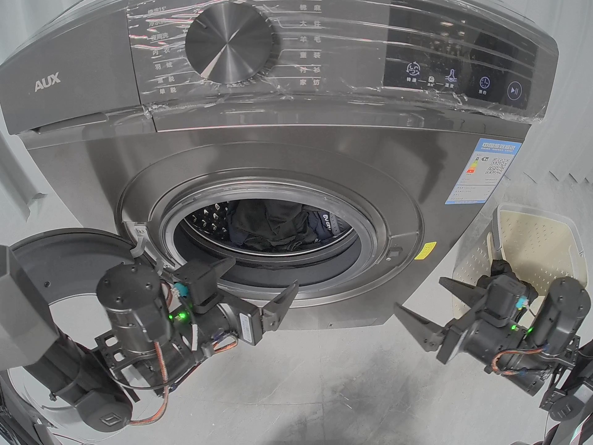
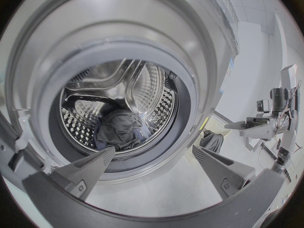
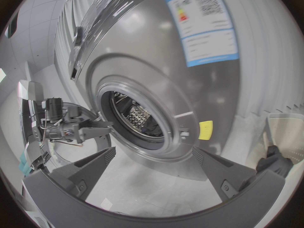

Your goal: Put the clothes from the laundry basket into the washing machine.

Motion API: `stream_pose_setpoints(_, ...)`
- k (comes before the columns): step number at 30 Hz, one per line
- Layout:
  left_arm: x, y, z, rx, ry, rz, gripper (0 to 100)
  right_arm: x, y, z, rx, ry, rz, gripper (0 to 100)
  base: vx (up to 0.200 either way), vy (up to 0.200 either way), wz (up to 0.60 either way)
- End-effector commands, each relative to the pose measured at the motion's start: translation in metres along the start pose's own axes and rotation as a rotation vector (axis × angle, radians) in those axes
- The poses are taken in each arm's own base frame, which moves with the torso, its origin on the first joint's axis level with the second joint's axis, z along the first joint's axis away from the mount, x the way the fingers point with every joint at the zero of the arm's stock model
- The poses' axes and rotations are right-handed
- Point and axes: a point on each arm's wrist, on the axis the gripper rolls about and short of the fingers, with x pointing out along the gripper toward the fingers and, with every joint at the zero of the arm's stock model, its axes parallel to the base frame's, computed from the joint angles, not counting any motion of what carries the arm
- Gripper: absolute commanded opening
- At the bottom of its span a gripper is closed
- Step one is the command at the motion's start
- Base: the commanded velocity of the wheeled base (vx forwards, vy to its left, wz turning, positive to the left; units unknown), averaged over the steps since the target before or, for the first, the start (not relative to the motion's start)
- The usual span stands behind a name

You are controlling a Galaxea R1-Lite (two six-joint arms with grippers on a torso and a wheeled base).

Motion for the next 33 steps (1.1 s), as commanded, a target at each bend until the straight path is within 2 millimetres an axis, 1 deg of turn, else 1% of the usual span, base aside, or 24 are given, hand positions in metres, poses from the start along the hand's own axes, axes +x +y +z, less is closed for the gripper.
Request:
stream_pose_setpoints(1, -0.038, 0.004, 0.016, -0.003, -0.049, -0.008, 100, -0.046, -0.025, 0.012, 0.013, -0.076, -0.119, 100, -0.2, 0.0, 0.0)
stream_pose_setpoints(3, -0.045, 0.007, 0.017, -0.004, -0.055, 0.001, 100, -0.055, -0.031, 0.015, 0.018, -0.103, -0.154, 100, -0.2, 0.0, 0.0)
stream_pose_setpoints(4, -0.046, 0.007, 0.018, -0.004, -0.057, 0.001, 100, -0.056, -0.031, 0.016, 0.018, -0.106, -0.158, 100, -0.2, 0.0, 0.0)
stream_pose_setpoints(5, -0.051, 0.01, 0.018, -0.005, -0.059, 0.009, 100, -0.062, -0.035, 0.022, 0.02, -0.141, -0.184, 100, -0.2, 0.0, 0.0)
stream_pose_setpoints(7, -0.06, 0.021, 0.019, -0.002, -0.063, 0.048, 100, -0.077, -0.043, 0.031, 0.01, -0.197, -0.249, 100, -0.2, 0.0, 0.0)
stream_pose_setpoints(8, -0.062, 0.023, 0.019, -0.002, -0.064, 0.056, 100, -0.079, -0.044, 0.031, 0.007, -0.198, -0.258, 100, -0.2, 0.0, 0.0)
stream_pose_setpoints(9, -0.067, 0.03, 0.019, 0.001, -0.069, 0.087, 100, -0.087, -0.047, 0.031, -0.011, -0.179, -0.292, 100, -0.2, 0.0, 0.0)
stream_pose_setpoints(13, -0.087, 0.036, 0.029, -0.006, -0.129, 0.116, 100, -0.123, -0.048, 0.018, -0.032, -0.058, -0.362, 100, -0.2, 0.0, 0.0)
stream_pose_setpoints(15, -0.095, 0.047, 0.033, -0.004, -0.152, 0.168, 100, -0.135, -0.049, 0.011, -0.021, -0.021, -0.399, 100, -0.2, 0.0, 0.0)
stream_pose_setpoints(17, -0.106, 0.057, 0.033, -0.003, -0.163, 0.217, 100, -0.147, -0.05, 0.007, -0.016, -0.019, -0.427, 100, -0.2, 0.0, 0.0)
stream_pose_setpoints(20, -0.12, 0.058, 0.029, 0.001, -0.164, 0.195, 100, -0.163, -0.047, 0.002, -0.024, -0.028, -0.44, 100, -0.2, 0.0, 0.0)
stream_pose_setpoints(23, -0.136, 0.056, 0.024, 0.005, -0.16, 0.176, 100, -0.174, -0.046, -0.003, -0.028, -0.032, -0.458, 100, -0.2, 0.0, 0.0)
stream_pose_setpoints(25, -0.141, 0.056, 0.023, 0.006, -0.154, 0.185, 100, -0.179, -0.046, -0.005, -0.027, -0.041, -0.472, 100, -0.2, 0.0, 0.0)
stream_pose_setpoints(27, -0.146, 0.057, 0.022, 0.006, -0.146, 0.218, 100, -0.184, -0.045, -0.008, -0.027, -0.051, -0.474, 100, 0.0, 0.0, 0.0)
stream_pose_setpoints(29, -0.155, 0.058, 0.023, 0.001, -0.146, 0.259, 100, -0.19, -0.043, -0.012, -0.026, -0.056, -0.475, 100, 0.0, 0.0, 0.0)
stream_pose_setpoints(33, -0.178, 0.055, 0.022, -0.009, -0.136, 0.262, 100, -0.2, -0.041, -0.021, -0.024, -0.058, -0.486, 100, 0.0, 0.0, 0.0)
